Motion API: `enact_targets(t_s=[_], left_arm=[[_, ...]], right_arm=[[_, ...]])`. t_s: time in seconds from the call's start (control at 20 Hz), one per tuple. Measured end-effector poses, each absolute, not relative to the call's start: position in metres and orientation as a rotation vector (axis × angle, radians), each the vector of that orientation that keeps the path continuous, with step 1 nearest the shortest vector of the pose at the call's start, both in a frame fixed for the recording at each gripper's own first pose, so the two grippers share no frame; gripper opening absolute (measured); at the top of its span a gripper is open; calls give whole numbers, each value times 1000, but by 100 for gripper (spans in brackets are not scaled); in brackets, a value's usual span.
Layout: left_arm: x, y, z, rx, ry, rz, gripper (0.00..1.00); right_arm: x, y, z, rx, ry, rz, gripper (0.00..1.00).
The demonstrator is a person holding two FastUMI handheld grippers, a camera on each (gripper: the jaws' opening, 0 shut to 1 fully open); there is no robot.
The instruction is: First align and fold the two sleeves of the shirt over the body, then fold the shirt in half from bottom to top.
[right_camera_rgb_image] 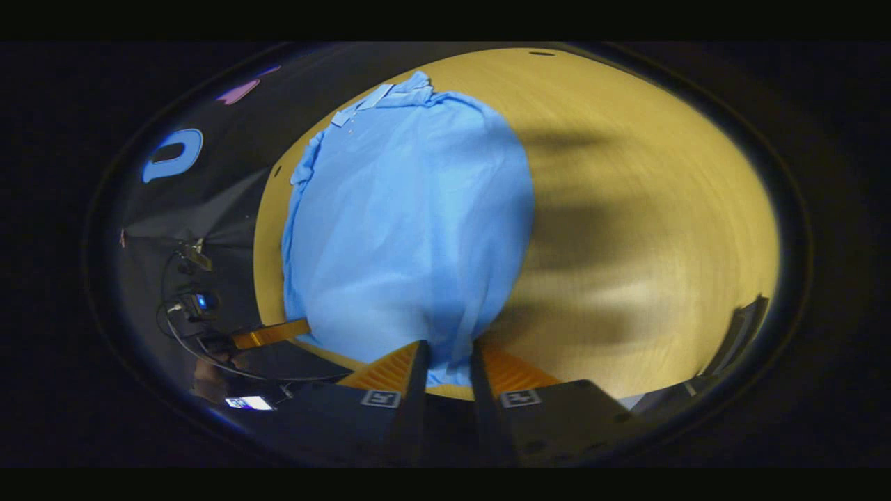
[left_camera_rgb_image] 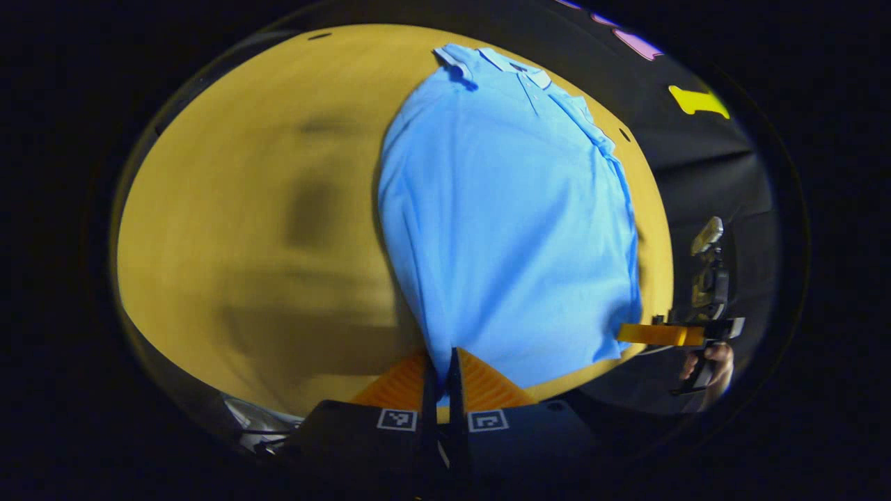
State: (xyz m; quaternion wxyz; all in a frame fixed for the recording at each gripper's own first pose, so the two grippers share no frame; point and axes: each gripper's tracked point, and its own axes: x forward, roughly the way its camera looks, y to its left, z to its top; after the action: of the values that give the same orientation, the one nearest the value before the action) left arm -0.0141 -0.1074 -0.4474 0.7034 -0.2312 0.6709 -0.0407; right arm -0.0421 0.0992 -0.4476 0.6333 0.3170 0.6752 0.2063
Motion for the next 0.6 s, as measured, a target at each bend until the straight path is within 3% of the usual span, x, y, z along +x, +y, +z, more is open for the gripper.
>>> enact_targets(t_s=[0.05,0.1,0.15,0.25,0.4,0.45,0.55,0.6], left_arm=[[-9,-112,-445,-525,1478,-110,8],[-4,-113,-446,-508,1470,-127,7],[-1,-112,-446,-485,1461,-138,6],[3,-111,-437,-468,1432,-170,6],[24,-107,-417,-501,1354,-210,6],[30,-105,-411,-518,1324,-219,6],[46,-98,-394,-542,1270,-225,6],[57,-95,-387,-547,1241,-224,6]], right_arm=[[-39,113,-443,846,1535,517,18],[-33,118,-441,941,1533,529,19],[-29,117,-445,1012,1518,499,3],[-6,109,-443,1103,1459,458,5],[11,96,-416,1153,1384,494,5],[17,95,-408,1167,1360,507,0],[31,90,-391,1177,1295,527,5],[38,86,-385,1167,1265,541,0]])
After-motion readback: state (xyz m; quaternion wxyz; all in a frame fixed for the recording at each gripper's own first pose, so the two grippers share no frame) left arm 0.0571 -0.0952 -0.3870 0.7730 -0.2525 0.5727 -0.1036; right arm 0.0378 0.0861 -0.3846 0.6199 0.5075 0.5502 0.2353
